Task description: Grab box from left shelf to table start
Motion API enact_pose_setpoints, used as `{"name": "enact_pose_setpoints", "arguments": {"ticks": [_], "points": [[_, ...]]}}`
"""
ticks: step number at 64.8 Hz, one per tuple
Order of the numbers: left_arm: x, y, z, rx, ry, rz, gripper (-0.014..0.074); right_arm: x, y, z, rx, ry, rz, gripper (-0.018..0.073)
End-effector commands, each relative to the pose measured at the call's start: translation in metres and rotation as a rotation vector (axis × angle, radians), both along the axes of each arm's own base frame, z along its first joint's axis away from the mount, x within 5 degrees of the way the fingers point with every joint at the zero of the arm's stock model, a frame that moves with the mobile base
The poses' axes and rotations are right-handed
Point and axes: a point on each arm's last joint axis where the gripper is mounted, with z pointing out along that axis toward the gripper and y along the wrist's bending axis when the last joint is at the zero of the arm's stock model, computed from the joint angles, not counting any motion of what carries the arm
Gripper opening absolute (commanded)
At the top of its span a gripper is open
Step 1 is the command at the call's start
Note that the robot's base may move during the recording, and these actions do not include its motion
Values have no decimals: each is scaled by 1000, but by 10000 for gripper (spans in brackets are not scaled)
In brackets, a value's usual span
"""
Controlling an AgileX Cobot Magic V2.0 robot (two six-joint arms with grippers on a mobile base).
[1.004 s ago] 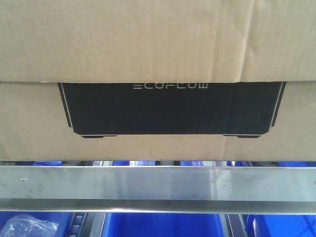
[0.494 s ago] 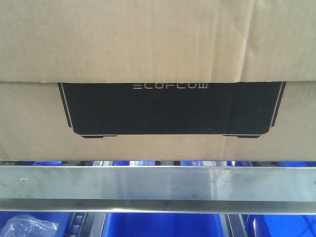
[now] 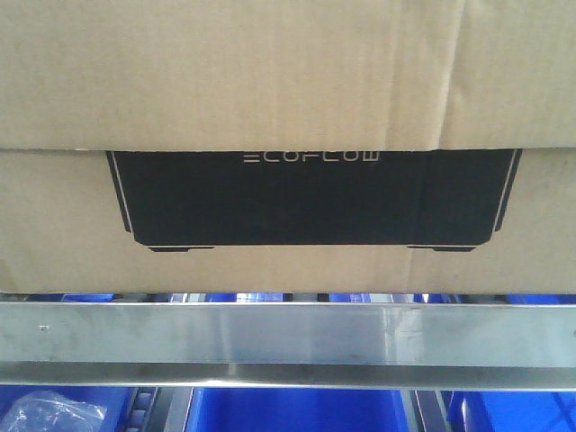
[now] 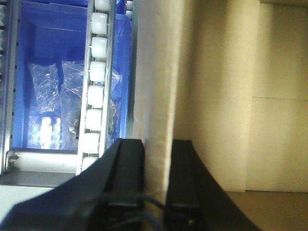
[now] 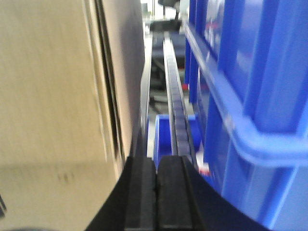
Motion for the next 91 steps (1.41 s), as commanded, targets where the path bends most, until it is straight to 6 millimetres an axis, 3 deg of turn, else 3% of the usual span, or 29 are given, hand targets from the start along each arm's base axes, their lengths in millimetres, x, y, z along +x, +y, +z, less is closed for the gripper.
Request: {"name": "enact_pose_setpoints", "arguments": {"ticks": [1, 11, 31, 46, 55, 62, 67, 80, 91], "points": [[-6, 1, 22, -50, -96, -1, -102, -4, -1, 19, -10, -164, -12, 50], [-6, 1, 22, -50, -96, -1, -102, -6, 0, 26, -8, -105, -7, 50], [-6, 1, 22, -50, -96, -1, -102, -25, 2, 80, -2, 241, 12, 50], [-6, 1, 22, -50, -96, -1, -102, -29, 5, 114, 34, 234, 39, 50], [-6, 1, 22, -50, -96, -1, -102, -31, 9, 140, 68, 349, 80, 50], [-6, 1, 22, -50, -96, -1, -102, -23, 10, 161, 68, 457, 88, 54], [-6, 1, 22, -50, -96, -1, -102, -14, 10, 174, 68, 516, 92, 100], [-6, 1, 22, -50, -96, -1, -102, 4, 9, 216, 59, 571, 99, 413], [-6, 1, 22, -50, -96, -1, -102, 28, 8, 244, 54, 578, 96, 424]]}}
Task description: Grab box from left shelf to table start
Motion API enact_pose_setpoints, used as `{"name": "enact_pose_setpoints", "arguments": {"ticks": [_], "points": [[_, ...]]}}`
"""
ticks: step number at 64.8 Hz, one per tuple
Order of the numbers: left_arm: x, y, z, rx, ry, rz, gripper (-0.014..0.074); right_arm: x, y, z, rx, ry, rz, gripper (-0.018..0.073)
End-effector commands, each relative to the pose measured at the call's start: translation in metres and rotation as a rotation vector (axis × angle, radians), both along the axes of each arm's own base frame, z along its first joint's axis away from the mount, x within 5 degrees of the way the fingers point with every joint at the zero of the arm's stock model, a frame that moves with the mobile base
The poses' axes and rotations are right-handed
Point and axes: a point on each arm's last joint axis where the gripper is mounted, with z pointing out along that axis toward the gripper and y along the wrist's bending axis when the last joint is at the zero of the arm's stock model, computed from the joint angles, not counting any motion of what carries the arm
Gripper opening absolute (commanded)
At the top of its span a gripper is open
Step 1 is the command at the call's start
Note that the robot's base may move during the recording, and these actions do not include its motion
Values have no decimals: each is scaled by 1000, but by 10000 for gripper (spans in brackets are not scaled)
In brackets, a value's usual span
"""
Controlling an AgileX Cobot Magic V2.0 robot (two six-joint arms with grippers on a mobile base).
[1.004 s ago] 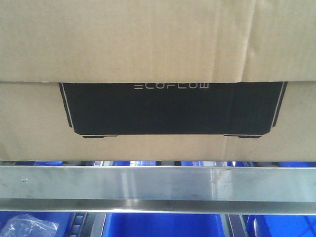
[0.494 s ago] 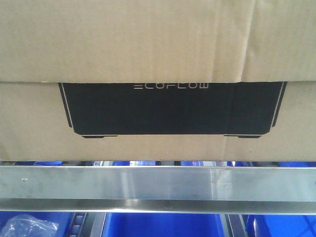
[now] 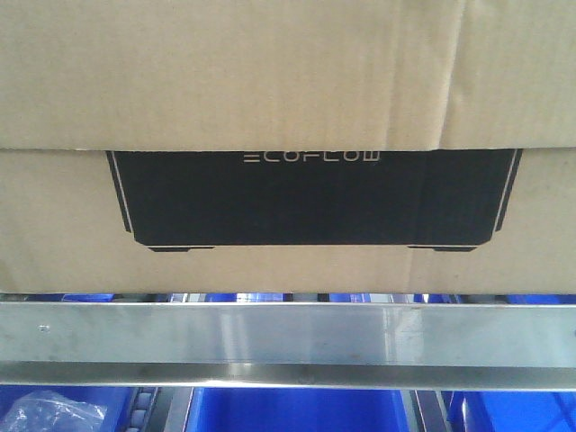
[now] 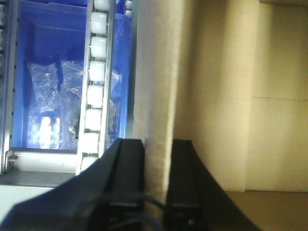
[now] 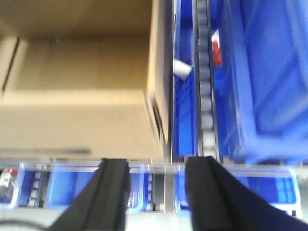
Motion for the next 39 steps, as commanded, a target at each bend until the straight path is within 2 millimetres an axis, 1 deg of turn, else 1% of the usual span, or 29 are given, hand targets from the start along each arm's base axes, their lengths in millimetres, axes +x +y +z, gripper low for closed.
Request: {"name": "enact_pose_setpoints", "arguments": {"ticks": [1, 12, 22, 29, 31, 39], "points": [[-6, 1, 22, -48, -98, 0, -102, 18, -1, 22, -7, -54, -2, 424], [-6, 1, 22, -48, -98, 0, -102, 55, -2, 33, -8, 49, 5, 424], [-6, 1, 22, -48, -98, 0, -102, 83, -3, 43, -8, 68, 5, 424], [-6, 1, 22, -48, -98, 0, -102, 100, -4, 42, -7, 93, 5, 424], [-6, 1, 22, -48, -98, 0, -102, 109, -4, 39, -6, 114, 5, 424], [-6, 1, 22, -48, -98, 0, -102, 125, -5, 32, -9, 145, 2, 424]]}}
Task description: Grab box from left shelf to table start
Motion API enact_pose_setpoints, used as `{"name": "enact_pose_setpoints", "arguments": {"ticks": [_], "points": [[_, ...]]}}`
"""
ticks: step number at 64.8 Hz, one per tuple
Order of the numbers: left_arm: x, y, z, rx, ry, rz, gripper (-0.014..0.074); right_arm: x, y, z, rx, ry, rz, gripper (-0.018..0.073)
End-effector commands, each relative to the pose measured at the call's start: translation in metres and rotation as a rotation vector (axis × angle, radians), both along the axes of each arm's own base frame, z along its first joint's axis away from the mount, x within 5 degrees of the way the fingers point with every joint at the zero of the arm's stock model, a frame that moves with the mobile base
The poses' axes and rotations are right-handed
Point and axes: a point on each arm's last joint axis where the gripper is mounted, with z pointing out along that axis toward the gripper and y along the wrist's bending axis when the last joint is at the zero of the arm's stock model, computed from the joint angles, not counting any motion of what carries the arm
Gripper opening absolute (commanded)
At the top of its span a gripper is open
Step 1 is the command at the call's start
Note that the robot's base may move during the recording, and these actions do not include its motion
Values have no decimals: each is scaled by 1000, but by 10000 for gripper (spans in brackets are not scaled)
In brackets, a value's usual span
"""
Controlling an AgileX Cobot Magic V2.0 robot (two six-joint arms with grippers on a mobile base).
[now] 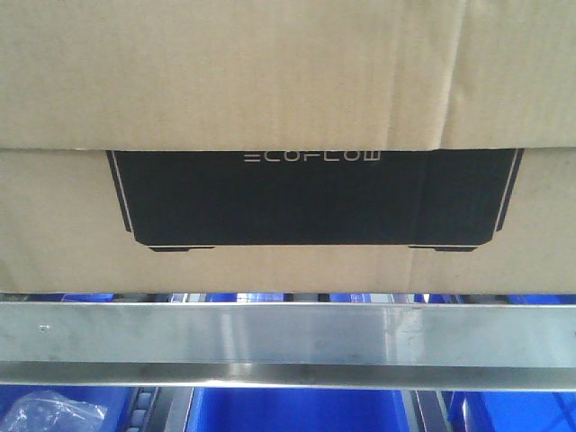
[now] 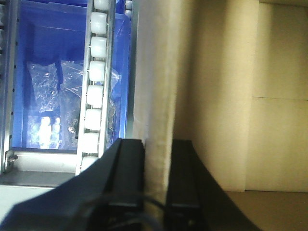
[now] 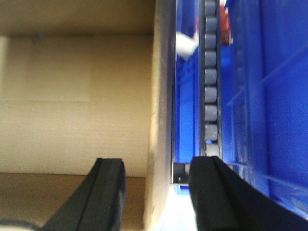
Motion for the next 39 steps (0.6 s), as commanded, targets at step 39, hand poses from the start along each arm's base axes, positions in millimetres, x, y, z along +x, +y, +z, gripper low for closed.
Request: {"name": "enact_pose_setpoints", "arguments": {"ticks": [39], "points": [[-6, 1, 21, -47, -97, 0, -102, 59, -4, -18, -5, 3, -12, 424]]}}
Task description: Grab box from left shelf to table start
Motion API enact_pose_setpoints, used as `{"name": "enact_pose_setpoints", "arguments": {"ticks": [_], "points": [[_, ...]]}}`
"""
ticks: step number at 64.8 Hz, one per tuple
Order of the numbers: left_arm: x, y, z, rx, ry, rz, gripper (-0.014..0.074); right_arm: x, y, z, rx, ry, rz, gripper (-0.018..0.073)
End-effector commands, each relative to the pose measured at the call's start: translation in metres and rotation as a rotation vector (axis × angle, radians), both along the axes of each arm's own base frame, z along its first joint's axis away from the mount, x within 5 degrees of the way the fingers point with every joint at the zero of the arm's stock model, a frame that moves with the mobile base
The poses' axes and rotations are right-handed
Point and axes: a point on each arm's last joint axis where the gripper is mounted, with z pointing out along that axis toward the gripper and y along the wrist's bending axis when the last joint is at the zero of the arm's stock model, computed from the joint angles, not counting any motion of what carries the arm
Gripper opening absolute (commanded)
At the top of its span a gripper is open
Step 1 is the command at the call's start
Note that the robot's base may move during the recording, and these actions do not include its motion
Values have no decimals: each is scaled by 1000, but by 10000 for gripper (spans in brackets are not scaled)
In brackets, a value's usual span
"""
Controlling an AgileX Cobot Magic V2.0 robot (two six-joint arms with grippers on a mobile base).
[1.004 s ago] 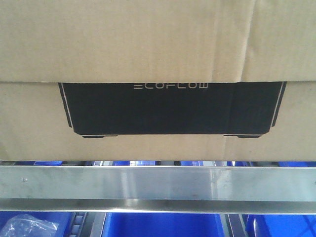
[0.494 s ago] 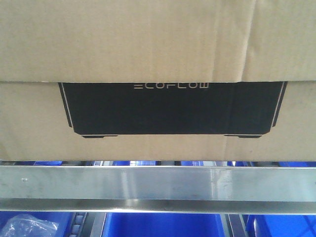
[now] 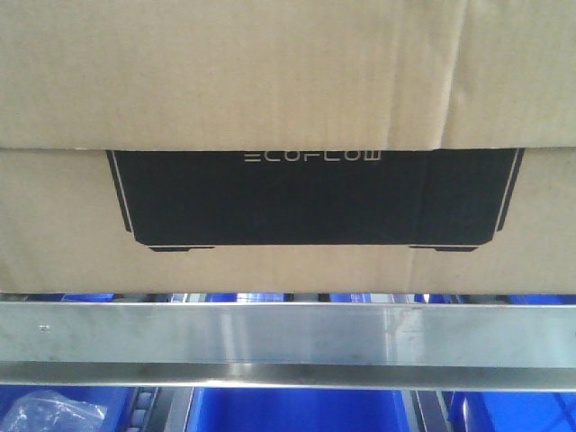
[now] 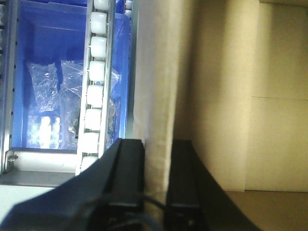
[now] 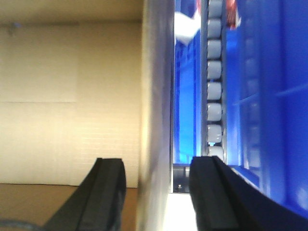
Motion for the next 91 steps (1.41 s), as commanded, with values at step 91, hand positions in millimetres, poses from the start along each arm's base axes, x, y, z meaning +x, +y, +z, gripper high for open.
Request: {"name": "enact_pose_setpoints", "arguments": {"ticks": [91], "points": [[-6, 1, 21, -48, -98, -1, -102, 18, 13, 5, 25, -79, 11, 424]]}}
